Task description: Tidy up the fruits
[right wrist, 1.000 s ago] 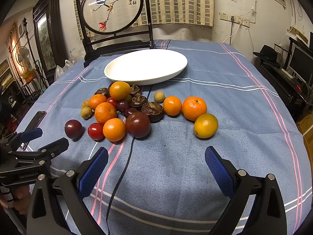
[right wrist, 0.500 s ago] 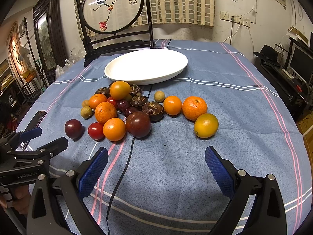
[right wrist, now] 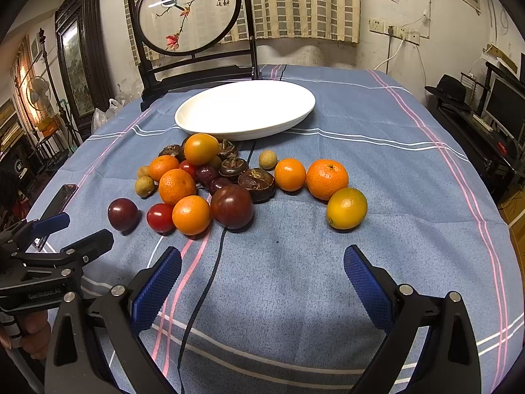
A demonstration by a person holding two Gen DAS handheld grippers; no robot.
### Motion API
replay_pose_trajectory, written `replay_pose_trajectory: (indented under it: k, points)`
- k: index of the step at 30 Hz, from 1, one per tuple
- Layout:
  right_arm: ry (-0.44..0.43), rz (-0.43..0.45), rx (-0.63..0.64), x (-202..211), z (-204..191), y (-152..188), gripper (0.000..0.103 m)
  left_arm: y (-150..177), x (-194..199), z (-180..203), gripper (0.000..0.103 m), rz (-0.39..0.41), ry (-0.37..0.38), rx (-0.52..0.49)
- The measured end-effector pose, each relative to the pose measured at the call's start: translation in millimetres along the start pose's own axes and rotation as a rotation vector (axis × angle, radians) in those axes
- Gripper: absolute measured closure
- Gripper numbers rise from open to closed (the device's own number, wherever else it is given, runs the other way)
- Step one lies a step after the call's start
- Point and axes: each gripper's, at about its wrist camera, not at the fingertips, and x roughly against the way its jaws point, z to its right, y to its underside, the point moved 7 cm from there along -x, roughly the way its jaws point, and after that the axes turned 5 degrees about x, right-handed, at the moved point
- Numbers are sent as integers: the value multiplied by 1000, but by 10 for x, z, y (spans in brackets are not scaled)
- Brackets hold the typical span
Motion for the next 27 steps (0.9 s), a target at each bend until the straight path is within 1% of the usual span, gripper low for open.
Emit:
replay_pose_trajectory:
  k: [20, 24, 27]
  points:
    - [10, -10, -2, -44, 22, 37, 4, 40, -32, 5, 5, -8, 2, -13]
    - [25, -3, -2, -18, 72, 35, 4, 1, -96, -123, 5, -29, 24, -17]
    - [12, -8, -25, -47, 123, 47, 4, -16, -188, -293, 5, -49, 13, 10]
